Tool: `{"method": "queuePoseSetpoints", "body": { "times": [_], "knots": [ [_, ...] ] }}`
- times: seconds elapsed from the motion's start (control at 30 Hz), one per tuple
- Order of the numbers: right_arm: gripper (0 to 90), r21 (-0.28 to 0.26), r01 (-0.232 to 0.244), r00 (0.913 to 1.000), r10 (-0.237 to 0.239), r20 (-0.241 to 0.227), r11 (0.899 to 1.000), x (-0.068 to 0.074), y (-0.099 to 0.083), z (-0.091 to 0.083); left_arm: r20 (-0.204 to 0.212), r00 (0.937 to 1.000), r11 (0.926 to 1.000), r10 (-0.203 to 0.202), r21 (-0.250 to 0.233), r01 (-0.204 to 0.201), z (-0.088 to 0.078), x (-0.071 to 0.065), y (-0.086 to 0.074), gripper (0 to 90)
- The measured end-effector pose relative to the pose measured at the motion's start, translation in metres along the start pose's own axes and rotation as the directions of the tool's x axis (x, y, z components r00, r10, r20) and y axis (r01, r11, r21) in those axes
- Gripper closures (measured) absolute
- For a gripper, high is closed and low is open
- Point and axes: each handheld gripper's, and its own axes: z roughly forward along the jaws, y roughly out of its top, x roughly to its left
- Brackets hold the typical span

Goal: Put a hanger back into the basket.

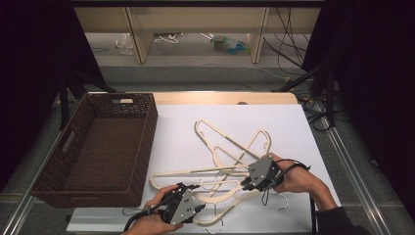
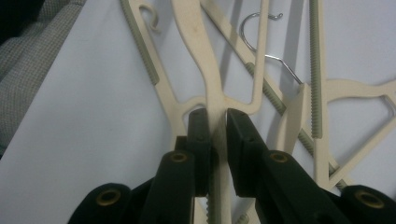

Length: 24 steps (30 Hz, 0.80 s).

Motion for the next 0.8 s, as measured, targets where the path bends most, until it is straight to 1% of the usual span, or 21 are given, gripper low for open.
{"method": "queuePoseSetpoints", "body": {
  "times": [0.03,0.1,0.13,0.17,0.2,0.23,0.27,0.3,0.37,0.4,0.43,0.47,0.53,0.57,0.6,0.63,0.67,0.7,0.73,0.77,0.8],
  "knots": [
    [80.9,-0.002,0.005,1.0,-0.005,-0.001,1.0,0.0,0.0,0.0,0.004,0.9998,0.9998,0.022,0.002,-0.022,0.002,0.0,0.001,44.6],
    [80.9,-0.003,0.01,0.9999,-0.01,0.0,1.0,0.0,0.001,0.0,0.004,0.9996,0.9994,0.029,-0.018,-0.029,0.005,0.0,0.002,49.6],
    [80.9,-0.003,0.009,1.0,-0.009,-0.001,1.0,0.0,0.001,0.0,0.004,0.9996,0.9994,0.029,-0.018,-0.029,0.005,0.0,0.002,50.8],
    [80.9,-0.003,0.008,1.0,-0.008,-0.001,1.0,0.0,0.001,0.0,0.027,0.9983,0.9986,0.051,-0.013,-0.05,0.006,0.001,0.004,53.5],
    [80.9,0.002,-0.005,1.0,0.005,-0.003,1.0,0.001,0.001,-0.001,0.027,0.9983,0.9986,0.051,-0.013,-0.05,0.006,0.001,0.004,55.6],
    [80.9,-0.001,-0.001,1.0,0.001,-0.004,1.0,0.0,0.001,0.0,0.022,0.9967,0.9969,0.078,-0.01,-0.078,0.007,-0.001,0.006,56.6],
    [80.9,-0.001,-0.001,1.0,0.001,-0.004,1.0,0.0,0.001,0.0,0.022,0.9967,0.9969,0.078,-0.01,-0.078,0.007,-0.001,0.006,59.0],
    [80.9,0.001,0.005,1.0,-0.005,-0.008,1.0,0.0,0.001,-0.001,0.032,0.9942,0.9947,0.103,-0.012,-0.102,0.008,-0.003,0.008,60.8],
    [80.9,-0.002,0.014,0.9999,-0.014,-0.006,1.0,-0.001,0.0,0.0,0.031,0.9934,0.9938,0.11,-0.017,-0.11,0.008,-0.004,0.009,62.2],
    [80.9,-0.007,0.012,0.9999,-0.012,-0.012,1.0,-0.001,0.0,0.001,0.042,0.9908,0.9916,0.128,-0.019,-0.128,0.008,-0.004,0.01,66.8],
    [80.9,-0.007,0.012,0.9999,-0.012,-0.012,1.0,-0.001,0.0,0.001,0.041,0.9893,0.99,0.14,-0.019,-0.14,0.007,-0.005,0.011,66.8],
    [80.9,-0.006,0.003,0.9996,-0.004,-0.027,1.0,-0.001,0.0,0.0,0.038,0.9859,0.9866,0.163,-0.017,-0.162,0.007,-0.006,0.012,69.0],
    [80.9,-0.004,0.002,0.9997,-0.002,-0.026,1.0,0.0,0.001,0.0,0.048,0.9788,0.98,0.199,-0.003,-0.199,0.007,-0.006,0.014,70.9],
    [80.9,-0.011,0.012,0.9996,-0.012,-0.026,1.0,0.0,0.001,0.0,0.042,0.9764,0.9772,0.212,-0.004,-0.212,0.007,-0.005,0.015,71.7],
    [80.9,-0.007,0.007,0.9998,-0.007,-0.017,1.0,0.0,0.0,-0.001,0.051,0.9773,0.9787,0.205,-0.008,-0.205,0.007,-0.006,0.015,72.3],
    [81.0,-0.014,0.013,0.9998,-0.013,-0.016,1.0,-0.001,0.0,0.0,0.037,0.9725,0.9732,0.23,-0.008,-0.23,0.006,-0.005,0.017,73.0],
    [81.0,-0.006,-0.002,0.9998,0.001,-0.022,1.0,0.0,0.0,-0.002,0.039,0.9703,0.971,0.239,-0.01,-0.239,0.005,-0.005,0.017,74.4],
    [81.0,-0.006,-0.002,0.9998,0.001,-0.022,1.0,0.0,0.0,-0.002,0.038,0.9654,0.9661,0.258,-0.006,-0.258,0.005,-0.005,0.019,74.4],
    [81.1,-0.013,-0.004,0.9998,0.004,-0.02,1.0,0.0,0.0,-0.003,0.047,0.9525,0.9532,0.301,0.015,-0.302,0.003,-0.003,0.021,76.3],
    [81.2,-0.007,-0.015,0.9997,0.015,-0.019,1.0,0.0,-0.001,-0.004,0.026,0.9483,0.9487,0.316,-0.015,-0.316,0.003,-0.003,0.024,77.4],
    [81.2,-0.007,-0.015,0.9997,0.015,-0.019,1.0,0.0,-0.001,-0.004,0.026,0.9483,0.9487,0.316,-0.015,-0.316,0.003,-0.003,0.024,78.6]
  ]
}}
